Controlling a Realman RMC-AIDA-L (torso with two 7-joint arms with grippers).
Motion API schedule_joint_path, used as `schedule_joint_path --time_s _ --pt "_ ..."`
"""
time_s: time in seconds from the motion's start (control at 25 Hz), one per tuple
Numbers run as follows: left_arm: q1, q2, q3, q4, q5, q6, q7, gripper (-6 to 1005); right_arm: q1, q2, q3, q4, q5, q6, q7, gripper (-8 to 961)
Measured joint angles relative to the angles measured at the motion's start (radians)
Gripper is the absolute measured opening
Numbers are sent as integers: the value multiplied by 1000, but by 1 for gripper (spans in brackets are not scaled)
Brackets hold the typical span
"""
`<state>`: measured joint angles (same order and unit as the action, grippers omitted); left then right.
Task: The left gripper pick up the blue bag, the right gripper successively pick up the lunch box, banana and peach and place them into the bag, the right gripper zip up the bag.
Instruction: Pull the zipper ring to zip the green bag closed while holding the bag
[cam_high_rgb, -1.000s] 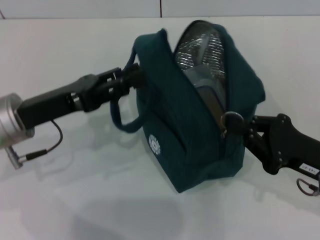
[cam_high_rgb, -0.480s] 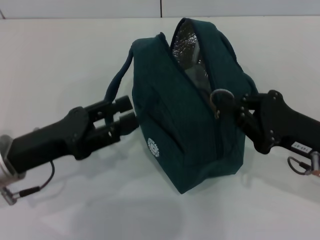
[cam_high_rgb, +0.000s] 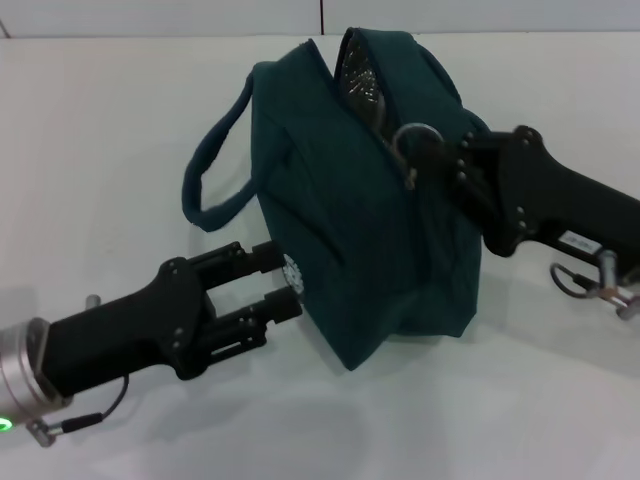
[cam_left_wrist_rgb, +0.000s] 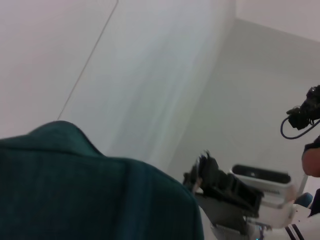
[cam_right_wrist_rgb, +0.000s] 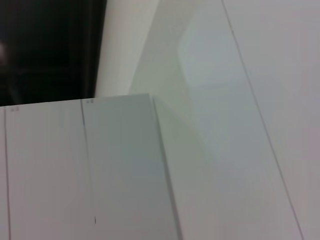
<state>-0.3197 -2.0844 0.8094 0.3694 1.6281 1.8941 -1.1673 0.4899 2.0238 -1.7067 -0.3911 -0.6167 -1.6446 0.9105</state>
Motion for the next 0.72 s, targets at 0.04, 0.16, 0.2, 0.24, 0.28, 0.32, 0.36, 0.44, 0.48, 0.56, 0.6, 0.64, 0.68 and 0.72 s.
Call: schedule_joint_path --time_s 0.04,0.16,0.2,0.24,0.28,0.32,0.36,0.44,0.48,0.56,0.6,0.64,0.68,0.72 --pt "0 -1 0 -18 -4 -1 33 611 10 0 -2 0 0 4 1 6" --pt "-2 -3 -5 -60 -24 -12 109 609 31 3 -5 -3 0 30 7 6" --pt "-2 -4 -6 -74 -34 -18 131 608 41 4 -5 -4 0 43 11 6" --pt "-2 -4 -7 -86 -55 -30 152 608 49 4 -7 -5 0 52 13 6" --pt "-1 -4 -8 -98 -76 -41 169 607 58 5 -8 -6 0 60 15 6" --pt "0 -5 -8 -111 -104 -54 187 606 68 5 -9 -6 0 66 18 6" --pt "1 -5 -8 -122 -124 -62 202 606 75 5 -10 -7 0 70 21 6" --pt "1 -5 -8 -141 -156 -71 231 604 85 5 -10 -8 0 75 23 6" --pt "-1 -5 -8 -146 -165 -72 244 604 91 4 -11 -8 0 78 23 6" --pt "-5 -5 -6 -149 -167 -72 253 603 101 4 -11 -8 0 82 24 6" --pt "-7 -5 -5 -150 -167 -72 255 602 108 4 -11 -9 0 83 23 6" --pt "-8 -5 -4 -150 -167 -72 256 601 113 4 -11 -10 0 85 24 6" --pt "-9 -5 -4 -150 -167 -72 256 601 118 4 -11 -11 0 88 23 6" --pt "-12 -5 -5 -150 -168 -72 256 600 120 4 -10 -13 0 90 23 6"
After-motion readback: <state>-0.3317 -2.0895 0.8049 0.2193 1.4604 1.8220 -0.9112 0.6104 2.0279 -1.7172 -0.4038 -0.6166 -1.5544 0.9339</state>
